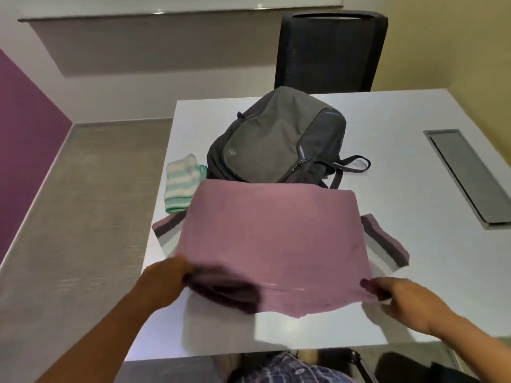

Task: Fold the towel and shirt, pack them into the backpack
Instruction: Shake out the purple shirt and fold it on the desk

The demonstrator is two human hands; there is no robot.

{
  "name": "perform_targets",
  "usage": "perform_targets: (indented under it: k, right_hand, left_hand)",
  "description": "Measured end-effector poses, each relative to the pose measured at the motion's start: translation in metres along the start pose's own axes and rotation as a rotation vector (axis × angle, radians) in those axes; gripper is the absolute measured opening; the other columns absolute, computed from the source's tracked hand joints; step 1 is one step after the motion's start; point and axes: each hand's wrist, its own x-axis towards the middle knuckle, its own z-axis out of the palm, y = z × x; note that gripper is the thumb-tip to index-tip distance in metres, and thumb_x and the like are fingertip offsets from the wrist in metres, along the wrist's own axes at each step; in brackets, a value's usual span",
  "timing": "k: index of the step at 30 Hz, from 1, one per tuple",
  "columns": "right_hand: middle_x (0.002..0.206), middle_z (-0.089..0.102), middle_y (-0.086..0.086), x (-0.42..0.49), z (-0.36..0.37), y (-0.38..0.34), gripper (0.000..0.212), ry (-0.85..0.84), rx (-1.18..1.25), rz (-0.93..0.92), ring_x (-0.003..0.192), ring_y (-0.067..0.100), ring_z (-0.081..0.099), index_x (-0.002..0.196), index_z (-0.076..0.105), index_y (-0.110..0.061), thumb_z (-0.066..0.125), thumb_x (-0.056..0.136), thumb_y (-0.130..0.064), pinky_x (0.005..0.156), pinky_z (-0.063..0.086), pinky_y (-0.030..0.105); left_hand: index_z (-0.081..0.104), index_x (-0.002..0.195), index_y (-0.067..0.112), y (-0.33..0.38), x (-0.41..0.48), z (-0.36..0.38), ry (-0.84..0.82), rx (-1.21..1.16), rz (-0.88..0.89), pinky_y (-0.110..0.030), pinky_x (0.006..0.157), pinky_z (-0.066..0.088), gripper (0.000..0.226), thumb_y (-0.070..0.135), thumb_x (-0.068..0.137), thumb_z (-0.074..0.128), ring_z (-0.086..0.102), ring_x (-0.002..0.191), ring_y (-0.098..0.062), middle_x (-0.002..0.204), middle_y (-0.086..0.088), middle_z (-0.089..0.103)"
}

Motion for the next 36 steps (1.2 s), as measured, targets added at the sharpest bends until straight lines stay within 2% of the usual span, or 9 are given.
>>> perform_targets:
  k: [3,7,11,15,18,24,27,33,36]
  right_hand:
    - [0.13,0.061,-0.015,0.009,0.02,-0.013,0.052,-0.099,0.024,0.02,0.108,0.01,0.063,0.134,0.043,-0.048,0.064,0.086,-0.048,0.088,0.051,0.022]
    - [0.128,0.065,-0.007,0.033,0.016,-0.048,0.04,0.218,0.219,-0.009,0.108,0.018,0.065,0.13,0.055,-0.035,0.063,0.091,-0.034,0.091,0.051,0.028]
    - [0.158,0.031,-0.003,0.064,0.024,-0.08,0.062,0.212,0.081,-0.082,0.142,0.024,0.035,0.15,0.032,-0.028,0.054,0.094,-0.046,0.115,0.033,0.04]
    - [0.164,-0.008,0.001,0.086,0.055,-0.081,0.095,-0.014,-0.136,-0.081,0.151,0.027,-0.002,0.155,-0.007,-0.025,-0.006,0.078,-0.079,0.122,0.014,0.045]
    - [0.153,-0.032,0.004,0.082,0.073,-0.081,0.1,-0.09,-0.242,-0.078,0.144,0.027,-0.023,0.144,-0.031,-0.02,-0.031,0.061,-0.075,0.119,-0.003,0.043]
    - [0.15,-0.038,0.002,0.051,0.095,-0.066,0.076,-0.113,-0.279,-0.068,0.141,0.031,-0.031,0.138,-0.044,-0.031,-0.017,0.079,-0.07,0.113,-0.018,0.04]
    - [0.152,-0.036,0.0,0.041,0.099,-0.063,0.077,-0.144,-0.293,-0.051,0.14,0.03,-0.033,0.139,-0.042,-0.032,-0.022,0.077,-0.073,0.111,-0.025,0.036]
    - [0.142,-0.048,0.003,0.04,0.091,-0.075,0.095,-0.231,-0.322,-0.008,0.139,0.03,-0.034,0.138,-0.042,-0.024,-0.038,0.058,-0.074,0.118,-0.008,0.044]
    - [0.143,-0.047,0.003,0.041,0.089,-0.077,0.089,-0.245,-0.338,0.004,0.138,0.028,-0.034,0.138,-0.042,-0.023,-0.024,0.068,-0.075,0.119,-0.005,0.045]
  left_hand:
    - [0.065,0.103,0.033,0.0,0.001,0.024,-0.204,-0.142,-0.161,-0.02,0.07,0.05,0.034,0.043,0.072,0.075,0.065,0.087,-0.012,0.1,0.01,0.065]
    - [0.055,0.126,0.026,0.001,0.009,0.05,0.074,-0.307,-0.293,-0.037,0.09,0.052,0.067,0.049,0.068,0.08,0.06,0.111,-0.024,0.127,0.001,0.057]
    - [0.042,0.138,0.02,0.009,0.022,0.076,0.181,-0.381,-0.354,-0.048,0.093,0.051,0.086,0.056,0.068,0.077,0.053,0.12,-0.034,0.14,-0.007,0.048]
    - [0.036,0.14,0.02,0.011,0.028,0.098,0.26,-0.481,-0.411,-0.053,0.093,0.051,0.087,0.044,0.07,0.081,0.055,0.117,-0.039,0.133,-0.012,0.054]
    - [0.037,0.14,0.017,0.02,0.018,0.101,0.218,-0.536,-0.451,-0.049,0.092,0.051,0.074,0.037,0.08,0.074,0.06,0.109,-0.04,0.124,-0.015,0.061]
    - [0.041,0.133,0.02,0.035,-0.027,0.112,0.163,-0.644,-0.475,-0.04,0.082,0.053,0.073,0.045,0.073,0.075,0.064,0.1,-0.033,0.116,-0.009,0.065]
    - [0.043,0.132,0.023,0.037,-0.04,0.118,0.312,-0.683,-0.54,-0.043,0.084,0.054,0.086,0.057,0.062,0.079,0.061,0.105,-0.027,0.122,-0.003,0.06]
    - [0.037,0.137,0.009,0.01,-0.009,0.097,0.624,-0.761,-0.739,-0.054,0.097,0.047,0.095,0.048,0.064,0.084,0.047,0.124,-0.037,0.141,-0.014,0.04]
    - [0.036,0.14,0.006,-0.008,0.013,0.085,0.648,-0.99,-0.837,-0.047,0.099,0.047,0.095,0.031,0.064,0.088,0.051,0.121,-0.036,0.14,-0.016,0.042]
